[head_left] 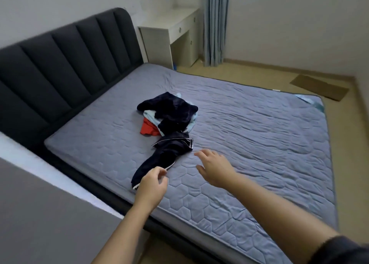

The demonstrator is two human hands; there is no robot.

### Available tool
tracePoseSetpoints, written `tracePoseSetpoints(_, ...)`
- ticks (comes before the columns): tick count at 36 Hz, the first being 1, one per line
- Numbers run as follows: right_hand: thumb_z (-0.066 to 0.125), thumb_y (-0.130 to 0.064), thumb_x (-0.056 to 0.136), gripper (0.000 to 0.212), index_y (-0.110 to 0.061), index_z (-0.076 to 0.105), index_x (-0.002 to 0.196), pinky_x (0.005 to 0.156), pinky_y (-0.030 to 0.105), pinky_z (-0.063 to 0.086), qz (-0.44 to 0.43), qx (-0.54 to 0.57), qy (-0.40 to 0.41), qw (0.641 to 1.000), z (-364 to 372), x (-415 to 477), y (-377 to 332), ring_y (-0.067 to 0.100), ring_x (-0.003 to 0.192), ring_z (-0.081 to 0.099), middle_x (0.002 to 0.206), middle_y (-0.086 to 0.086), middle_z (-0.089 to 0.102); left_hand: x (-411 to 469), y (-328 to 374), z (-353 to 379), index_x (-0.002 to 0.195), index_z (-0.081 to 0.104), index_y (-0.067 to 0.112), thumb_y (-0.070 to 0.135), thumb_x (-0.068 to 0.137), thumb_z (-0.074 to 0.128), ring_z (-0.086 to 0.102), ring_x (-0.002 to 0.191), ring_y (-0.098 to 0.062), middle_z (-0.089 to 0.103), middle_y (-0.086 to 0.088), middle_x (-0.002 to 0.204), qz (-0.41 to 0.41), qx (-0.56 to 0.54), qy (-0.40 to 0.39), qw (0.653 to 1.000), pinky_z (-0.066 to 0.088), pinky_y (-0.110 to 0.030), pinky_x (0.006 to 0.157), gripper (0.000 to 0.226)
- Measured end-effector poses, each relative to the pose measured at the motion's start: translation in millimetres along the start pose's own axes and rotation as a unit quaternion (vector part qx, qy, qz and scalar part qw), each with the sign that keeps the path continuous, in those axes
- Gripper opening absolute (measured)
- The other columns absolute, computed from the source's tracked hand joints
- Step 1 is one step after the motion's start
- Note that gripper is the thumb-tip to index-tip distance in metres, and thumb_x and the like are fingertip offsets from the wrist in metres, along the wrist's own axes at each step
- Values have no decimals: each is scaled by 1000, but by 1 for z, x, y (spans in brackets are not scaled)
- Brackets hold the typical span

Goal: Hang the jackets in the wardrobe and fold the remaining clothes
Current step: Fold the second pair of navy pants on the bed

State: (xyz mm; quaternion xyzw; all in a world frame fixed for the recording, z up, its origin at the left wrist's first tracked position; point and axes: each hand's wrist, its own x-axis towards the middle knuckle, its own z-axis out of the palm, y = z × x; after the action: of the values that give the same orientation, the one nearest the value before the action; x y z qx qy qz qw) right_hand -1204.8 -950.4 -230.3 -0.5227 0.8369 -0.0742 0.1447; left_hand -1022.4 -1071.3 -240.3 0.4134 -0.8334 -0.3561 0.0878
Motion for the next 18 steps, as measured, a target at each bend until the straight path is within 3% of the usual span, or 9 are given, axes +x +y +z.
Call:
tracePoseSetpoints(4, 37, -34, 100, 46, -19, 33, 143, 97, 42, 39, 30, 7, -34, 999, 44, 60, 28, 28, 128, 40, 144, 4, 39, 71, -34, 50, 102, 59, 19, 19, 90, 52, 56, 92, -18, 61, 1, 108, -59, 62, -56, 995, 45, -29, 79, 14)
tracePoseSetpoints(11, 39, -34, 98, 45, -21, 32, 141, 95, 43, 41, 85, 28, -90, 992, 150, 134, 75, 29, 125, 41, 140, 5, 40, 182, -103, 118, 116, 52, 18, 24, 88, 53, 54, 98, -19, 54, 0, 116, -80, 152, -112, 979, 46, -33, 76, 29)
tracePoseSetpoints(13, 39, -33, 98, 47, -21, 30, 142, 95, 43, 42, 103, 36, -109, 988, 185, 152, 86, 29, 126, 40, 141, 5, 38, 211, -130, 134, 123, 46, 18, 28, 88, 53, 52, 102, -21, 52, -2, 119, -88, 201, -116, 969, 47, -34, 75, 38)
tracePoseSetpoints(18, 44, -31, 96, 58, -23, 19, 148, 99, 44, 42, 152, 84, -171, 970, 272, 192, 99, 29, 134, 31, 152, 6, 24, 272, -199, 172, 147, 15, 18, 39, 84, 63, 37, 128, -28, 32, -7, 146, -141, 298, -127, 935, 42, -41, 94, 82)
